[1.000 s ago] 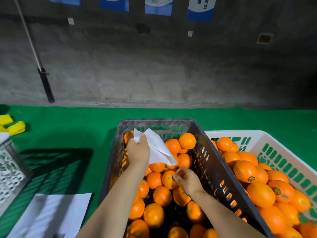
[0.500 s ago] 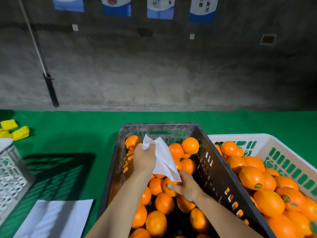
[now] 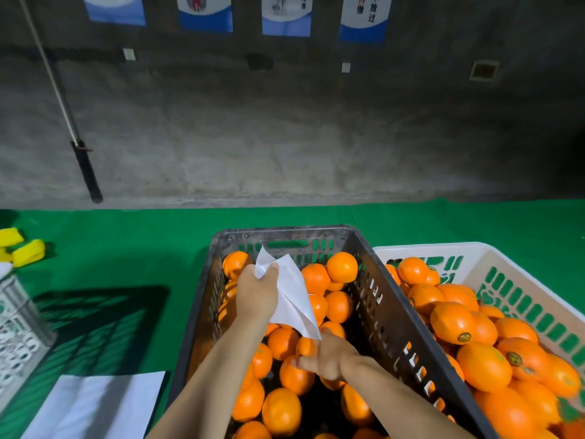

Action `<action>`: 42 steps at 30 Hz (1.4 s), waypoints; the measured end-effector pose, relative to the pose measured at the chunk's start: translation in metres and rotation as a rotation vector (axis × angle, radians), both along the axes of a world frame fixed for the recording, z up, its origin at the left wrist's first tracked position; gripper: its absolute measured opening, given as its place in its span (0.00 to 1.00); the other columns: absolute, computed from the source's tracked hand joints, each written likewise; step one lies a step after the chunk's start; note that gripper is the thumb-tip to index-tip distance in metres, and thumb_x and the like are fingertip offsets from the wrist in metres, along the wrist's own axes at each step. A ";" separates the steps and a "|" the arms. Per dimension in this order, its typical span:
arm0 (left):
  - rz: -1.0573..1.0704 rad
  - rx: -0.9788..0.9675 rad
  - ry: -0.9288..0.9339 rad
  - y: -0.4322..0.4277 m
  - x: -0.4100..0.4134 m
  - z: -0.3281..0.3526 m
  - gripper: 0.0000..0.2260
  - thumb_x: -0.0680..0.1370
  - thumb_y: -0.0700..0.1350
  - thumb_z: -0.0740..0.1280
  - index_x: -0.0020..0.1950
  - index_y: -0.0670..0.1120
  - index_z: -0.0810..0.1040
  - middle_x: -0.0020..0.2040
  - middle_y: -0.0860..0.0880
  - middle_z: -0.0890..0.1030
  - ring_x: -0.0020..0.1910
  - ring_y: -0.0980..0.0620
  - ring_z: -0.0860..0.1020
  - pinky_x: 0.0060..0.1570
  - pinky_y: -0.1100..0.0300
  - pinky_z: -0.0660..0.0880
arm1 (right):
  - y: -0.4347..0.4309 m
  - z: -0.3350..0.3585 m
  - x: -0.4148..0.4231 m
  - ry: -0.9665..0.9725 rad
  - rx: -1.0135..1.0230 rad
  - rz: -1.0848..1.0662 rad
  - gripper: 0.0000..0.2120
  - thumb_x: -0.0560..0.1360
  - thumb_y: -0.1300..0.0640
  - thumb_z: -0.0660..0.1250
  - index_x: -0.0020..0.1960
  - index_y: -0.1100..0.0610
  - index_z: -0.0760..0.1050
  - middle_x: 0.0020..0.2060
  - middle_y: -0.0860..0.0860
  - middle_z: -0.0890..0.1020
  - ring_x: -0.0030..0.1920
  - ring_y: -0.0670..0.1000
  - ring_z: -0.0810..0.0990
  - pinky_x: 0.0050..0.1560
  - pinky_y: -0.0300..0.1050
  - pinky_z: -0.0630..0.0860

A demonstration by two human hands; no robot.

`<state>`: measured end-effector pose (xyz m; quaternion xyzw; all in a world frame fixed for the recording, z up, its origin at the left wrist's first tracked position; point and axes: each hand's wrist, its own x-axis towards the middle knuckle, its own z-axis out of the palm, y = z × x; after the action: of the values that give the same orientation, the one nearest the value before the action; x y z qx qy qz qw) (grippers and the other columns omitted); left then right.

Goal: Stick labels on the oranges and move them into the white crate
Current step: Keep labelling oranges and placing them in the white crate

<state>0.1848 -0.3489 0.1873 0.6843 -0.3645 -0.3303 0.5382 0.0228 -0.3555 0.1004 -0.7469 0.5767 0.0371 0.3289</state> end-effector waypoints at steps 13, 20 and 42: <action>0.300 -0.364 -0.228 0.019 -0.005 0.024 0.12 0.83 0.55 0.58 0.49 0.47 0.67 0.40 0.52 0.73 0.38 0.56 0.73 0.32 0.57 0.64 | -0.020 0.071 0.012 -0.839 -0.102 -0.693 0.20 0.72 0.36 0.63 0.57 0.48 0.74 0.50 0.50 0.80 0.45 0.52 0.79 0.35 0.48 0.81; 0.152 -0.381 -0.663 0.023 -0.010 0.020 0.10 0.83 0.50 0.60 0.44 0.47 0.66 0.35 0.51 0.71 0.30 0.49 0.71 0.25 0.64 0.56 | -0.016 0.112 0.003 -1.309 0.086 -1.070 0.29 0.76 0.29 0.57 0.63 0.52 0.69 0.50 0.62 0.82 0.40 0.61 0.86 0.29 0.48 0.79; -0.212 -0.411 -1.279 0.037 -0.024 0.016 0.25 0.69 0.40 0.76 0.66 0.43 0.77 0.37 0.46 0.83 0.32 0.48 0.80 0.20 0.60 0.68 | 0.001 0.115 0.006 -1.191 0.187 -0.559 0.37 0.70 0.28 0.68 0.66 0.55 0.75 0.47 0.61 0.86 0.38 0.56 0.85 0.33 0.47 0.78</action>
<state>0.1611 -0.3124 0.2029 0.5893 -0.7315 0.1647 0.3007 0.0284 -0.3547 0.2153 -0.4305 0.4628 -0.4188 0.6520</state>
